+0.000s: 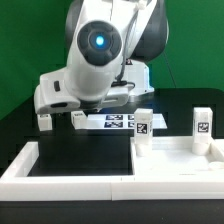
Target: Assemble square table
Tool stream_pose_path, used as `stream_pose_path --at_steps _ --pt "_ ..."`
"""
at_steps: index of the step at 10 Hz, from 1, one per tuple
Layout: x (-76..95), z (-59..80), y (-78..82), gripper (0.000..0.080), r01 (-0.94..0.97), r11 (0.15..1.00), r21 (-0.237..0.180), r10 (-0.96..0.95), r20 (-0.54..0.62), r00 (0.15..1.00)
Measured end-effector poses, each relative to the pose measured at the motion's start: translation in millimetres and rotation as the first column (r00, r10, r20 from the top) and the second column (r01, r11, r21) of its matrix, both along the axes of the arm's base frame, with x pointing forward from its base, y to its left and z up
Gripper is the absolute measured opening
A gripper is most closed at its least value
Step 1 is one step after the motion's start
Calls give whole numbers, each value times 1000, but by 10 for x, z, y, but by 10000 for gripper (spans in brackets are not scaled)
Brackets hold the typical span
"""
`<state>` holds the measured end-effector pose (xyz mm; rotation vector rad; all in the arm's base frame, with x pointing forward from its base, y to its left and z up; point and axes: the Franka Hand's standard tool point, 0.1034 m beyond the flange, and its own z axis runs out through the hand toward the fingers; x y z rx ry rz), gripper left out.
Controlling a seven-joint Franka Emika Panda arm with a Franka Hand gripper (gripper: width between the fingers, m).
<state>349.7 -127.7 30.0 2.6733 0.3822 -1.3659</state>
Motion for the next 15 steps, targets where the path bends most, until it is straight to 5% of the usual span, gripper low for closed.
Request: stream_pose_path --at_steps 2,5,6,7,9,15 --pt "-284 -150 -60 649 2 1000 19 -1 -24 1000" --pt "-368 -204 -79 649 -2 1000 27 2 -21 1000" --pt "-368 -205 -78 523 -2 1000 28 3 -22 1000" --pt "-368 -206 -77 523 -3 1000 28 3 -22 1000" --pt "-368 -206 -75 286 -3 1000 28 4 -22 1000" --pt "-342 -154 -55 286 -18 999 38 19 -38 999"
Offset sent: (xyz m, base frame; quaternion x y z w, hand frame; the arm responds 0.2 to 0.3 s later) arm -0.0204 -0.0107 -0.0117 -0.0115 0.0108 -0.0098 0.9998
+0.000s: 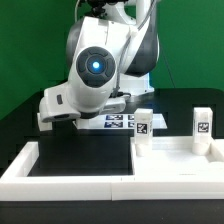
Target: Assemble square table
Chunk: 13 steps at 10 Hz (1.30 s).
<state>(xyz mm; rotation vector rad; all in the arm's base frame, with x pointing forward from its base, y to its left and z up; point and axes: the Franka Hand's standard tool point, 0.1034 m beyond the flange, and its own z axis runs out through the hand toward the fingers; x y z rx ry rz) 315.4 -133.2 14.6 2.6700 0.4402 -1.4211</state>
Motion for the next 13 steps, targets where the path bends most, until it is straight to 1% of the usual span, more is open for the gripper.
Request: stream_pose_path --at_steps 1,2,3,4,5,6,7,8,9,10,11,12,13 --pt "188 281 69 288 -25 1000 15 26 -31 999" --pt "391 544 109 288 -33 999 15 33 -35 999" --pt "489 738 123 288 -24 1000 7 24 -49 998" --pt "503 784 124 288 -11 1000 -9 10 -30 999" --pt "345 719 118 288 6 1000 -22 -7 -40 999" --pt "371 707 120 288 -9 1000 1 9 -26 1000" --pt "467 684 123 288 -17 1000 21 16 55 998" --pt "483 733 160 288 -14 999 40 10 99 995" --pt "779 962 373 288 -23 996 84 8 176 984" --pt "1103 1178 569 288 -32 993 116 -2 280 960" --pt "1285 1315 621 288 -63 990 127 14 357 934" --pt "1261 1267 587 288 -70 988 136 8 413 911" --pt "1273 1237 575 288 -77 985 155 -5 468 884"
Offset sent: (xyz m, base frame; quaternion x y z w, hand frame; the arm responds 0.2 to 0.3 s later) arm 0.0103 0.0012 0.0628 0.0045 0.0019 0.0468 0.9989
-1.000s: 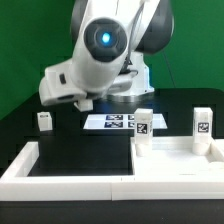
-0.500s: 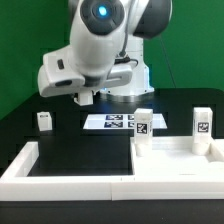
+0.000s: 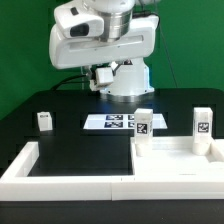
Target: Assemble square table
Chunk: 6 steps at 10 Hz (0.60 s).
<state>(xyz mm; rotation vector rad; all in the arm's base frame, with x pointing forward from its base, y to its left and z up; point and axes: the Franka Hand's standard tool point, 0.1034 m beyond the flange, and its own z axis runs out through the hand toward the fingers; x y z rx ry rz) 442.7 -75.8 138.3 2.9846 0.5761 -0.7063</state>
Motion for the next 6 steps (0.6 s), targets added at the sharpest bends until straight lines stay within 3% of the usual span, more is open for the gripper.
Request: stream_pose_path --at_steps 2,4,6 --pt "48 20 7 288 1 999 36 -6 135 991" --pt "354 114 391 288 39 998 54 -52 263 963" --pt "842 471 833 288 107 991 81 -130 370 920"
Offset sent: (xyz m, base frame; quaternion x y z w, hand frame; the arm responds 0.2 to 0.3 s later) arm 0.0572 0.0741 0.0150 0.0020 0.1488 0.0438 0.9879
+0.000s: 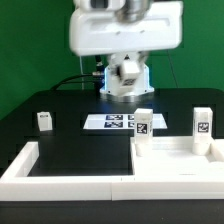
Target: Assemble square table
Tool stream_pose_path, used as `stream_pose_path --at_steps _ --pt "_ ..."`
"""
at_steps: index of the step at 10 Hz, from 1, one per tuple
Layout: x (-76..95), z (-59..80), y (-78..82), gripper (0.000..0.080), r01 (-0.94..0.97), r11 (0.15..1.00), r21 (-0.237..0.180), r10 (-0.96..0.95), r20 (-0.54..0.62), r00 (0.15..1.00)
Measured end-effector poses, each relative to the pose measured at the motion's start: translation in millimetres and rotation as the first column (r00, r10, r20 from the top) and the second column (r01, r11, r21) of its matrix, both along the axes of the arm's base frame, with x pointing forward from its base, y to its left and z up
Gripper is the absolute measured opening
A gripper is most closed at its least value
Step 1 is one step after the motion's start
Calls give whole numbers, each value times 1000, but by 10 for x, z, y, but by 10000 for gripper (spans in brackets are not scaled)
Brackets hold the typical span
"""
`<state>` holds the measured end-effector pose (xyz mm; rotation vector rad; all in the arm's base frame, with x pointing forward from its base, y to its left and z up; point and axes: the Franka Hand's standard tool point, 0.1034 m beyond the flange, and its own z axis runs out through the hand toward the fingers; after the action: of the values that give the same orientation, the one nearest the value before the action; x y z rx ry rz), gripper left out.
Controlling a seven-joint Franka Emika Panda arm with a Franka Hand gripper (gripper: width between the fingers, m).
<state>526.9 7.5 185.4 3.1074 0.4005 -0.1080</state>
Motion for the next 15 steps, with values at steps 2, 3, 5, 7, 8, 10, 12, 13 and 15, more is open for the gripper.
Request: stream_pose_path --at_steps 2,3,5,7,8,10,12,13,15 --pt "199 93 64 288 -24 1000 5 24 133 991" --pt "168 57 34 288 -20 1000 13 18 189 982" --pt "222 60 9 288 -40 999 19 32 315 949" --pt "276 34 16 288 -30 999 28 15 432 902" --pt "336 -31 174 288 -26 999 41 4 465 885" --pt "548 -181 503 288 -21 998 53 -11 548 837" --pt "792 -221 882 288 15 994 111 -65 462 885" --pt "787 -221 809 288 4 995 98 -51 485 873" --pt "762 -250 800 288 8 995 98 -54 479 876"
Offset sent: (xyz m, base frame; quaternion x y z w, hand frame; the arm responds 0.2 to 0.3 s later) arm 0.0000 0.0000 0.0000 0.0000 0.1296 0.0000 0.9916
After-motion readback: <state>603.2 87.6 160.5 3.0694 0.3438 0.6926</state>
